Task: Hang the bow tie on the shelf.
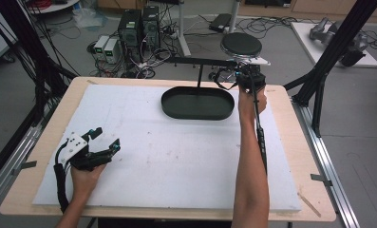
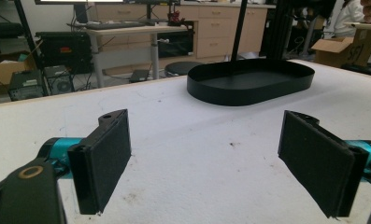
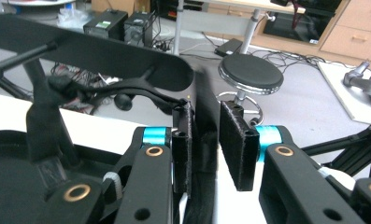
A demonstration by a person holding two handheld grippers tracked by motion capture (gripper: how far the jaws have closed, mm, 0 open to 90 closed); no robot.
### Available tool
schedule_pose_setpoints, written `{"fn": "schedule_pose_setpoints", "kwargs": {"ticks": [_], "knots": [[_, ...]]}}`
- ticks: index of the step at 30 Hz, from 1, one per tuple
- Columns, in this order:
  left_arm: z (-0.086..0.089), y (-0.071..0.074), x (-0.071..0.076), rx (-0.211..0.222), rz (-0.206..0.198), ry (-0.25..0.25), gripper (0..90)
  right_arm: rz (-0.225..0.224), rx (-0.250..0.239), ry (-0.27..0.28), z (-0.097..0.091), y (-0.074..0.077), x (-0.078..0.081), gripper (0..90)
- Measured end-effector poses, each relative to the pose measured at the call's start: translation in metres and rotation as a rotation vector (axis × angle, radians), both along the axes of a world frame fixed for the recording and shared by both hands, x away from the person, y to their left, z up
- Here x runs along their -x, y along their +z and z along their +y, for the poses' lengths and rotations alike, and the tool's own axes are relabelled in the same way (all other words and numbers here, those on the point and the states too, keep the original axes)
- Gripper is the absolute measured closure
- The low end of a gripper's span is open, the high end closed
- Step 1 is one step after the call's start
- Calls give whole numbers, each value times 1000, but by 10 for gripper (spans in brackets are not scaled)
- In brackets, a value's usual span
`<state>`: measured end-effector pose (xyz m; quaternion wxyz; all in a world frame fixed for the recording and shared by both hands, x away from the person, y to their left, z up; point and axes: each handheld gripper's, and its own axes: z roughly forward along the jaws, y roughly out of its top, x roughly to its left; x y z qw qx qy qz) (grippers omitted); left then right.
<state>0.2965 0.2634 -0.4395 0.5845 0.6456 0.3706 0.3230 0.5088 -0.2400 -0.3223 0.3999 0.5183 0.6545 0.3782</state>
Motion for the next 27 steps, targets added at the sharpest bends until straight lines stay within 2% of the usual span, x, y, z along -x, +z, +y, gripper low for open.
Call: {"fn": "schedule_pose_setpoints", "kwargs": {"ticks": [5, 10, 20, 27], "knots": [[0, 0, 0, 1, 0, 0, 173, 29, 3, 1, 1, -4, -3, 743], [0, 0, 0, 4, -1, 0, 173, 30, -1, 2, 0, -4, -2, 739], [0, 0, 0, 1, -1, 0, 173, 5, -36, -1, -6, 7, 7, 650], [0, 0, 0, 1, -1, 0, 173, -24, -74, 31, -8, 19, 19, 551]]}}
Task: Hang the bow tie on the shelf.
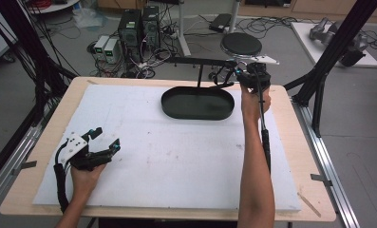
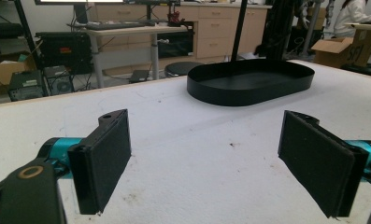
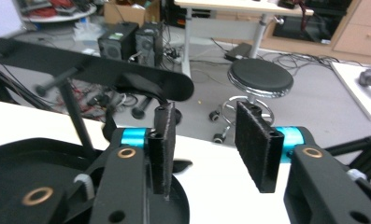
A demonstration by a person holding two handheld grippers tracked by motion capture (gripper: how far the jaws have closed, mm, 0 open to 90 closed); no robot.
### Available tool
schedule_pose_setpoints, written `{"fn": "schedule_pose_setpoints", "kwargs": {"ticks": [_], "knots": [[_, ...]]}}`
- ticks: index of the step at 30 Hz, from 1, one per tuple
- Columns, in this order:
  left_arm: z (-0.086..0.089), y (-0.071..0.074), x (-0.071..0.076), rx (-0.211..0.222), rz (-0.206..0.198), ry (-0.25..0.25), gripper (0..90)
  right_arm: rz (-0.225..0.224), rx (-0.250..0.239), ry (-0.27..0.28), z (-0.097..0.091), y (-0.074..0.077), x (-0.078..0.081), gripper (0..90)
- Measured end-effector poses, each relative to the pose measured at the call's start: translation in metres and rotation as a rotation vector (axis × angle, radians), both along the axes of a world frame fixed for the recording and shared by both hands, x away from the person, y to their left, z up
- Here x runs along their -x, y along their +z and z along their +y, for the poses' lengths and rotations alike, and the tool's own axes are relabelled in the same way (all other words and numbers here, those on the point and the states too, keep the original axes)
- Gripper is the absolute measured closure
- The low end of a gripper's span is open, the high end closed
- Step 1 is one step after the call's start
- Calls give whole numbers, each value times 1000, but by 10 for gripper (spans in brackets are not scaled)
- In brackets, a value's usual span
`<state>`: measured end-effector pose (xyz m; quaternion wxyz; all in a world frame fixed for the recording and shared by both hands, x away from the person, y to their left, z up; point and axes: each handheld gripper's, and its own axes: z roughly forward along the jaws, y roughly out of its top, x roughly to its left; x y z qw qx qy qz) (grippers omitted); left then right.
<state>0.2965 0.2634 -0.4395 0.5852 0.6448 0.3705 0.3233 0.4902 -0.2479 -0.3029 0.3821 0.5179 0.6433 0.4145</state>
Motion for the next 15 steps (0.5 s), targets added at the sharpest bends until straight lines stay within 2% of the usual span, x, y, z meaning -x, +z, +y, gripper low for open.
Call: {"fn": "schedule_pose_setpoints", "kwargs": {"ticks": [5, 7, 8, 9, 11, 13, 15], "knots": [[0, 0, 0, 5, 1, 0, 173, -37, -17, 20, -2, 11, 11, 470], [0, 0, 0, 5, 1, -1, 173, -87, -16, 33, -4, 12, 19, 447], [0, 0, 0, 6, 1, -1, 173, -99, -14, 33, -4, 13, 23, 427], [0, 0, 0, 6, -1, -1, 173, -98, -20, 39, -6, 12, 26, 407], [0, 0, 0, 5, -1, -3, 173, -68, -28, 44, -10, 13, 31, 338], [0, 0, 0, 3, 0, -3, 173, -52, -51, 59, -14, 14, 36, 316], [0, 0, 0, -1, 1, -2, 173, -97, -59, 66, -17, 15, 46, 307]]}}
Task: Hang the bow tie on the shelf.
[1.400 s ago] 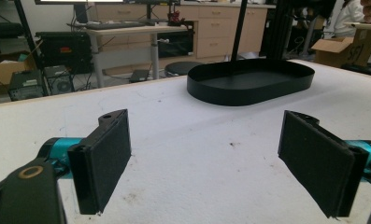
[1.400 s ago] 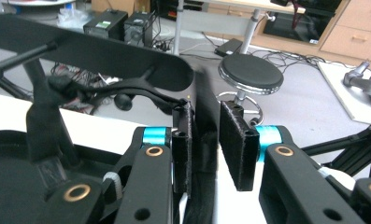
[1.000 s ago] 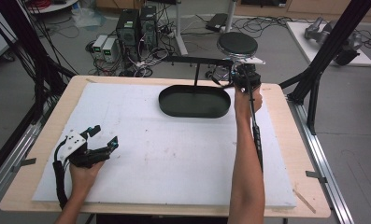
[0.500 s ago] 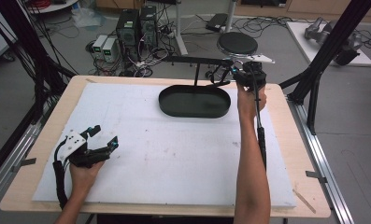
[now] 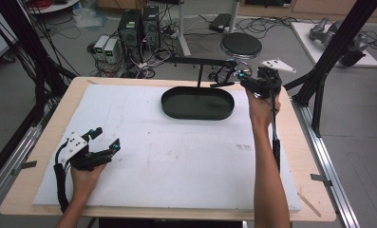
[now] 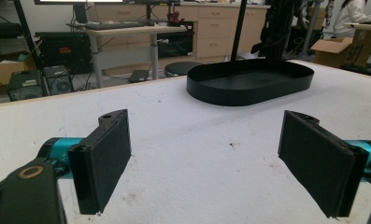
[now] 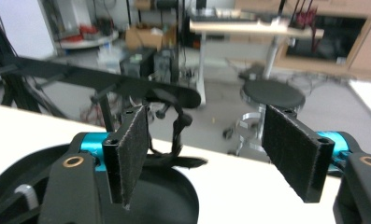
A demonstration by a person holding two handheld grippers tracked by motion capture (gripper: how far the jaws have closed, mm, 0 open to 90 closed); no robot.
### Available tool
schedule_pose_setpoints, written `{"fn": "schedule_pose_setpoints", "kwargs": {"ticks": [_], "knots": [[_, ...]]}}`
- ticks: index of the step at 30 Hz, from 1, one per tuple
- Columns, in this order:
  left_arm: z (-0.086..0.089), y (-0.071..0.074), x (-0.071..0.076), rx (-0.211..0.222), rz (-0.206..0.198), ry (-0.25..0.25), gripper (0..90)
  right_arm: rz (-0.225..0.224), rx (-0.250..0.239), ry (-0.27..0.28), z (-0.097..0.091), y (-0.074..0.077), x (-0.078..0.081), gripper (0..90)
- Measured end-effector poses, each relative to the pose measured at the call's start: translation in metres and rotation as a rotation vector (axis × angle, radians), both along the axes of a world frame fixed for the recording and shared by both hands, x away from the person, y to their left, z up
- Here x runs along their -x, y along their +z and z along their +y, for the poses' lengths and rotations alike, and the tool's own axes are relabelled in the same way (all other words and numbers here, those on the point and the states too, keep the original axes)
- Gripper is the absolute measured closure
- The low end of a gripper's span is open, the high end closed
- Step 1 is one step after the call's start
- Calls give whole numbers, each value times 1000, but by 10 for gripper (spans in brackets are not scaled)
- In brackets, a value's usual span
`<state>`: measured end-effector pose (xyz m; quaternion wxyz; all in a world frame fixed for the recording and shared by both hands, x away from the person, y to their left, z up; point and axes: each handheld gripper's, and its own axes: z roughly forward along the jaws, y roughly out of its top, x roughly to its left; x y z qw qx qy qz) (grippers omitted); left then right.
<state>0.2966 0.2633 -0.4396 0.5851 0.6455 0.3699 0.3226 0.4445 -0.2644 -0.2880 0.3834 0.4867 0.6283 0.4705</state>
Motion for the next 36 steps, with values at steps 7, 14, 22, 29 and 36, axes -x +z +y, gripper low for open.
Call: {"fn": "schedule_pose_setpoints", "kwargs": {"ticks": [7, 14, 22, 29, 36], "knots": [[0, 0, 0, -2, -2, 3, 173, -35, -5, 37, -5, 3, 31, 256], [-1, 0, 0, -5, 3, 1, 173, -70, 1, 52, -10, -1, 68, 212], [-1, 0, 0, -8, 3, 0, 173, -91, -17, 46, -19, -28, 105, 123], [-1, 0, 0, -9, 4, 2, 173, -90, -12, 56, -21, -56, 131, 119], [-2, -1, 1, -7, 4, 3, 173, -53, -12, 91, -16, -85, 148, 119]]}}
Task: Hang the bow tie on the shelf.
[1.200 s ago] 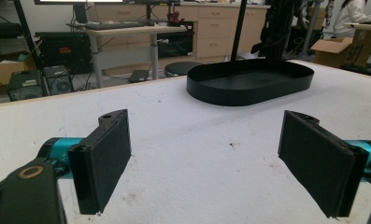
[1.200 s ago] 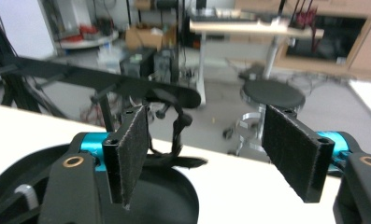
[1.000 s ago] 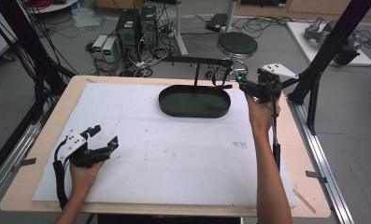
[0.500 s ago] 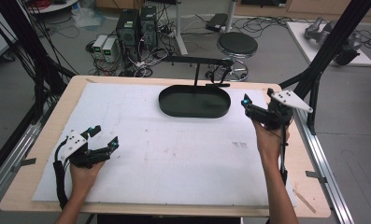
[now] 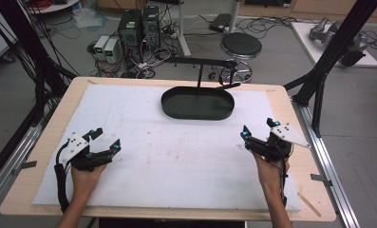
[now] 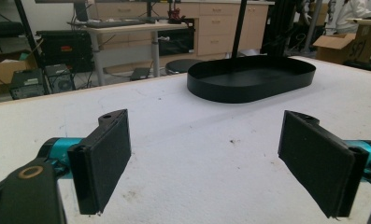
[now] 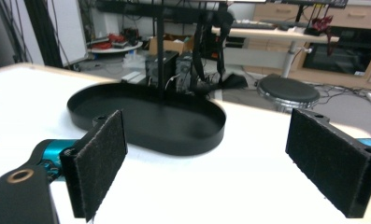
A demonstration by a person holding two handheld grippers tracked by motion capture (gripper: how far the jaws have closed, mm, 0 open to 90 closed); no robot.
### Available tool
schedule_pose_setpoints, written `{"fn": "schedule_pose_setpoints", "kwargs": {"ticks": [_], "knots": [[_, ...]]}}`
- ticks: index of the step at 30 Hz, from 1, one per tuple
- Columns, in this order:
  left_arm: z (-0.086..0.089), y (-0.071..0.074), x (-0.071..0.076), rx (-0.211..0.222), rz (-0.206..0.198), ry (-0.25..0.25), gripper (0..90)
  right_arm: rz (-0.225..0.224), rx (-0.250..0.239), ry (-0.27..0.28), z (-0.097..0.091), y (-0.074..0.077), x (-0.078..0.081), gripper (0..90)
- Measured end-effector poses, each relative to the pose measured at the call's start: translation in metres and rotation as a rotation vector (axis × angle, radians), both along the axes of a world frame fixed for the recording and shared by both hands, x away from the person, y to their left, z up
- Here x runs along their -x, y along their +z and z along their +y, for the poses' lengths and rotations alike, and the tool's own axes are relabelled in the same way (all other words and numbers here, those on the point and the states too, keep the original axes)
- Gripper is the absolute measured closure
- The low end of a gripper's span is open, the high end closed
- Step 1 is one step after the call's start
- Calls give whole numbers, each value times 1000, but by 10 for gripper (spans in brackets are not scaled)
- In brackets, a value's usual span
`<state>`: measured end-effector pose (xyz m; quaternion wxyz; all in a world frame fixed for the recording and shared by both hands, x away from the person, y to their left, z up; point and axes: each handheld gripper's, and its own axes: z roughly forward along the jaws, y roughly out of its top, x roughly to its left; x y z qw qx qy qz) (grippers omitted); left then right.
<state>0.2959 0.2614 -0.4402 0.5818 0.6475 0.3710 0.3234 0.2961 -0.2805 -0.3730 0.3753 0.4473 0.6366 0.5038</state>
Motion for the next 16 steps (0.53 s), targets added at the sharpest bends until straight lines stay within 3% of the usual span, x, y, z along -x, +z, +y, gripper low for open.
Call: {"fn": "schedule_pose_setpoints", "kwargs": {"ticks": [9, 16], "knots": [[0, 0, 0, -8, 0, 1, 173, 37, -18, 15, 5, -33, 16, 119], [0, 0, 0, -8, -2, 2, 173, 61, -14, 26, 8, -39, 17, 119]]}}
